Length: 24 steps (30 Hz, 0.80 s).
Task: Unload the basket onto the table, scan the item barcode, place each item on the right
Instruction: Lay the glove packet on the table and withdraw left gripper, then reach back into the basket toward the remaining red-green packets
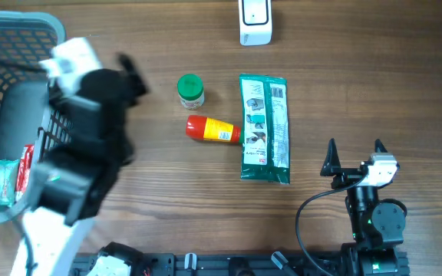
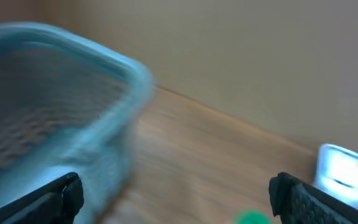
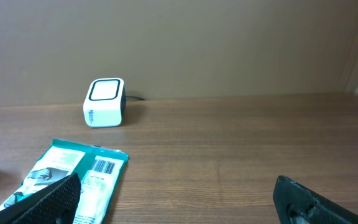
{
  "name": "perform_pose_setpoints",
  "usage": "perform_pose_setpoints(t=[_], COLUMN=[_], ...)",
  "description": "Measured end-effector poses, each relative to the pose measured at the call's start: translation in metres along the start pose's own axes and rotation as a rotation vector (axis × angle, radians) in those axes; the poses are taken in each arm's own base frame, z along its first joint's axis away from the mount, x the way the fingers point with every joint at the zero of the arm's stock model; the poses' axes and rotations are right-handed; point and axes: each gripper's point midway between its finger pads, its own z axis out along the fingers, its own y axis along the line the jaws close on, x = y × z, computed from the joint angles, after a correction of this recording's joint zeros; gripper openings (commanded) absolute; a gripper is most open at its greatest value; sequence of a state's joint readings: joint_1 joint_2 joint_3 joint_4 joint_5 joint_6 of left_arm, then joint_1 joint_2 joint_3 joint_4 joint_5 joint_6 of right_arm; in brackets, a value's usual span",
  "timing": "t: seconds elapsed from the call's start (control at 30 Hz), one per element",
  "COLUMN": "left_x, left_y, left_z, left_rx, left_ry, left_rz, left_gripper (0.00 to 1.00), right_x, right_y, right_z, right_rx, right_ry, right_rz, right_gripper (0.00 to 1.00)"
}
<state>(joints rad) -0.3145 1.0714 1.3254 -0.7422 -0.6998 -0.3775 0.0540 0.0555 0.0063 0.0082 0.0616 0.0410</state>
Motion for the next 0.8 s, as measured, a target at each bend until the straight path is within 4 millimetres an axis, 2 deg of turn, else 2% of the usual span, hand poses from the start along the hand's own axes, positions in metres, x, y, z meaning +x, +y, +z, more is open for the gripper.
perform_pose_setpoints(t=[0.07,0.1,0.17,0.23,0.33,0.4,0.57,0.67,0.8], left_x=[-0.03,-0.037,-0.055,-0.062,-0.05,-0.036,-0.002,0.014,0.04], left_y=[0.049,0.059,0.102,0.14,0.188,0.21,0.251,0.266,0.273], left_z=[-0.006,-0.008,-0.018,-0.026,-0.026,-0.015,0.035,0.056,0.085], left_rx=[-0.152,-0.183,-0.314,-0.444,-0.621,-0.691,-0.766,-0.79,-0.796], left_ry=[-0.036,-0.048,-0.055,-0.046,0.043,0.124,0.308,0.378,0.485], left_rz=[-0.027,-0.037,-0.049,-0.063,-0.059,-0.067,-0.113,-0.122,-0.102], left_gripper=[1.0,1.0,1.0,1.0,1.0,1.0,1.0,0.94,0.96], right_x=[0.0,0.0,0.0,0.0,0.0,0.0,0.0,0.0,0.0], right_y=[0.0,0.0,0.0,0.0,0.0,0.0,0.0,0.0,0.0], right_z=[0.0,0.0,0.0,0.0,0.0,0.0,0.0,0.0,0.0], right_rx=[0.0,0.0,0.0,0.0,0.0,0.0,0.0,0.0,0.0], right_ry=[0.0,0.0,0.0,0.0,0.0,0.0,0.0,0.0,0.0], right_rz=[0.0,0.0,0.0,0.0,0.0,0.0,0.0,0.0,0.0], right_gripper=[1.0,1.0,1.0,1.0,1.0,1.0,1.0,1.0,1.0])
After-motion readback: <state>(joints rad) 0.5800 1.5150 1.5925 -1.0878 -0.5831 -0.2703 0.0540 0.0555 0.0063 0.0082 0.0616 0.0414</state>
